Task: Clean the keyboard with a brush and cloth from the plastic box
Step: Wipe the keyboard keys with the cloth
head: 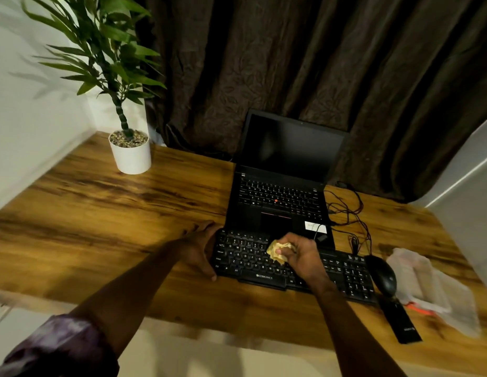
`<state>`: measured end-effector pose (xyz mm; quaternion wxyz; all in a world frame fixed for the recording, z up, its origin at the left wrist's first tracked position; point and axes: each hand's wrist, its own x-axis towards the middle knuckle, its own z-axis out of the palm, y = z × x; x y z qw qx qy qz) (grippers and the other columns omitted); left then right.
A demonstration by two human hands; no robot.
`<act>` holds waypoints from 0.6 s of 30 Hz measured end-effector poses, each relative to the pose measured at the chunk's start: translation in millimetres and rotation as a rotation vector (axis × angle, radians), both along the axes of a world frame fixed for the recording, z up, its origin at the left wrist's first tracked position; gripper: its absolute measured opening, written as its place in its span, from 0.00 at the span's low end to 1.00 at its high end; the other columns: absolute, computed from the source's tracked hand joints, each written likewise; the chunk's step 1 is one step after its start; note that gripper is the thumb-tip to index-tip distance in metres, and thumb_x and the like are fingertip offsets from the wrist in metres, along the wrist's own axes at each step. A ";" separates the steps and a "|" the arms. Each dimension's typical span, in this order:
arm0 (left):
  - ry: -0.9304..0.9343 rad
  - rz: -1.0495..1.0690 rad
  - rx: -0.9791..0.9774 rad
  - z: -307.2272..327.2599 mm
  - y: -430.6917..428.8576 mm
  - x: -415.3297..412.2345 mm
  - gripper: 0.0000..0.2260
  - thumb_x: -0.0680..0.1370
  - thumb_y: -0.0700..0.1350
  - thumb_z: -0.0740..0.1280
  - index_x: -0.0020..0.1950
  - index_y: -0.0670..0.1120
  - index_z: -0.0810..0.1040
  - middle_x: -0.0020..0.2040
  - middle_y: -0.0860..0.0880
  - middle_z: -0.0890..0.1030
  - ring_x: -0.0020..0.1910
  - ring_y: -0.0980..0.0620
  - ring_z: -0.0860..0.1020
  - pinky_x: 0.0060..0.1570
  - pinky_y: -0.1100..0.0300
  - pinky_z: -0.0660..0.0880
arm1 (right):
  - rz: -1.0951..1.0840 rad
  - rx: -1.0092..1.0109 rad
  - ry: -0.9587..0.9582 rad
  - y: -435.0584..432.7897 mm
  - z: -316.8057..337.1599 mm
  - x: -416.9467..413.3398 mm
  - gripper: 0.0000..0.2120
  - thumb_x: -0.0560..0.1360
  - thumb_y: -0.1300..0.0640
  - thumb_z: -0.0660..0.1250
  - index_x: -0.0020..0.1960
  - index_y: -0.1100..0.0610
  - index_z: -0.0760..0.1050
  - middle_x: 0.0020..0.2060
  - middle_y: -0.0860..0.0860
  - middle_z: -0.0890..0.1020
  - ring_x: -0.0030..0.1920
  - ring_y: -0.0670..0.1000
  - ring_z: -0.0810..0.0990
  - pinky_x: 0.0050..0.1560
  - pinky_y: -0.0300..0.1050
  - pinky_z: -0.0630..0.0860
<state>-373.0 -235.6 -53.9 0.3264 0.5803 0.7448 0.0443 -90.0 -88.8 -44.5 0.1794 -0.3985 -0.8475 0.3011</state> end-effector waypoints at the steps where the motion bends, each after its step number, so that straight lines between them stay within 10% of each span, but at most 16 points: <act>1: -0.006 -0.001 -0.007 0.7 -0.4 -0.2 0.71 0.44 0.71 0.77 0.79 0.62 0.42 0.81 0.53 0.41 0.79 0.40 0.43 0.74 0.37 0.45 | 0.012 -0.006 -0.017 -1.1 -3.3 -5.7 0.16 0.74 0.62 0.73 0.44 0.40 0.78 0.49 0.51 0.83 0.48 0.49 0.83 0.45 0.39 0.83; 18: -0.009 -0.012 0.004 1.4 -1.2 -0.2 0.71 0.45 0.71 0.77 0.79 0.61 0.42 0.81 0.54 0.42 0.79 0.40 0.44 0.74 0.37 0.46 | -0.082 -0.054 0.060 6.9 -0.1 29.8 0.16 0.74 0.68 0.72 0.43 0.46 0.79 0.48 0.49 0.84 0.49 0.49 0.84 0.47 0.44 0.84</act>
